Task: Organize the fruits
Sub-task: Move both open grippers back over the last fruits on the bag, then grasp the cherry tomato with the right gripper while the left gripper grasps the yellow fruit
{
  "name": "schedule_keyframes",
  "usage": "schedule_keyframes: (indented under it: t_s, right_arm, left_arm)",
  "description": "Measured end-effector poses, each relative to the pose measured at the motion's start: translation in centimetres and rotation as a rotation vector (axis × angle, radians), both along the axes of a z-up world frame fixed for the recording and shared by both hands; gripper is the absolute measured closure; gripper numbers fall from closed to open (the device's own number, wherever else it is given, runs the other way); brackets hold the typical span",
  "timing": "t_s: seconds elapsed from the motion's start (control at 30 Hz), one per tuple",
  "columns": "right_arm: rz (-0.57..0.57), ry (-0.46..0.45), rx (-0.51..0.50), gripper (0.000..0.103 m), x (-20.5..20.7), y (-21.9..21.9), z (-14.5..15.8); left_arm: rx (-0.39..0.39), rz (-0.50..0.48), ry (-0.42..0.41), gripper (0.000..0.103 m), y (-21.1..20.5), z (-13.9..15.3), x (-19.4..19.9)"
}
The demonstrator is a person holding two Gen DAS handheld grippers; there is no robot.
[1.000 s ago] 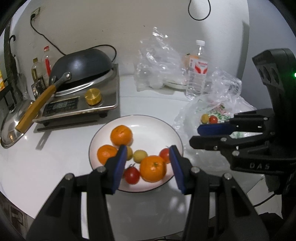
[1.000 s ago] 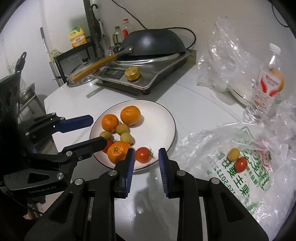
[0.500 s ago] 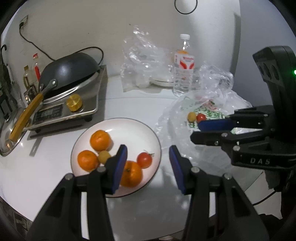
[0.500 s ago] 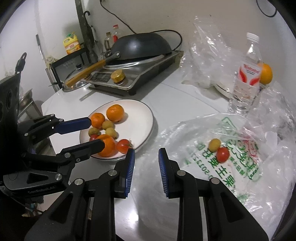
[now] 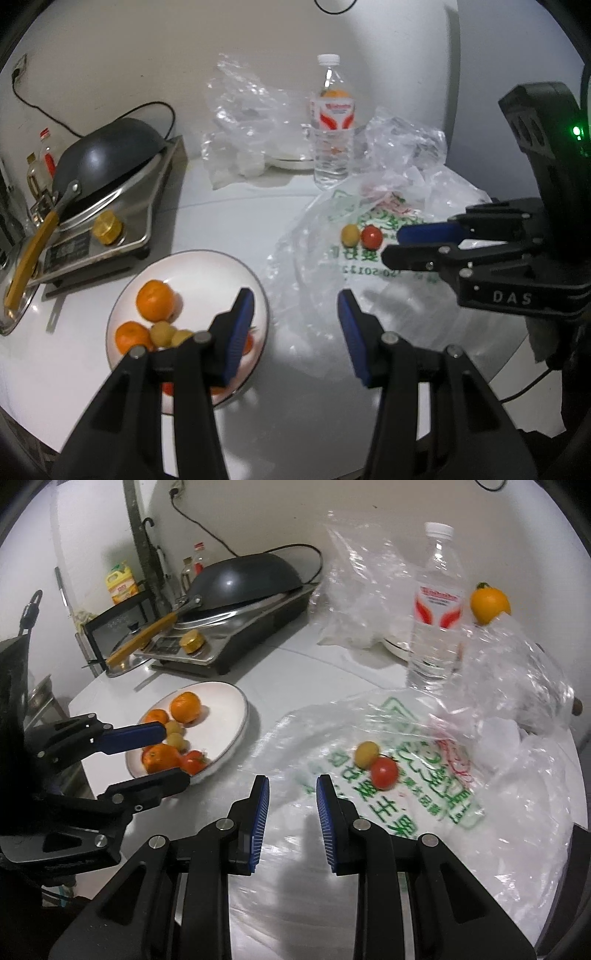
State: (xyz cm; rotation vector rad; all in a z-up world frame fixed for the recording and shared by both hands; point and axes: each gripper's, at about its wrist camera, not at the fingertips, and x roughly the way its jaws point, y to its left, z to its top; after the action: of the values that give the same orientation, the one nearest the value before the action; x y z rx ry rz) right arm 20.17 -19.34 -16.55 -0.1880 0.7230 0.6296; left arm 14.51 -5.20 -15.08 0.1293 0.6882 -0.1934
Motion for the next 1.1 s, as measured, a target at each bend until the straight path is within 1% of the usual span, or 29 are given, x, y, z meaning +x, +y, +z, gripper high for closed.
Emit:
schedule_keyframes:
  t_s: [0.33,0.47,0.77,1.1]
  right_arm:
    - [-0.054,0.007,-0.001,0.075,2.2,-3.3,-0.9]
    - [-0.059,0.017,-0.002,0.075,3.4,-3.8,-1.4]
    - [-0.051,0.039,-0.024,0.075,6.4,-3.7,-2.3]
    - [-0.046,0.079,-0.058,0.072,9.0,-2.5,-3.9]
  left_arm:
    - [0.022,-0.032,0.026,0.054,-2.7,-0.5,2.0]
    - [0.026,-0.037,0.036,0.054,-3.5,-0.7,3.1]
    - [0.017,-0.042,0.043,0.054,-4.1,-0.8,5.2]
    - [0.006,-0.042,0.067,0.054,-4.2,-1.7,6.9]
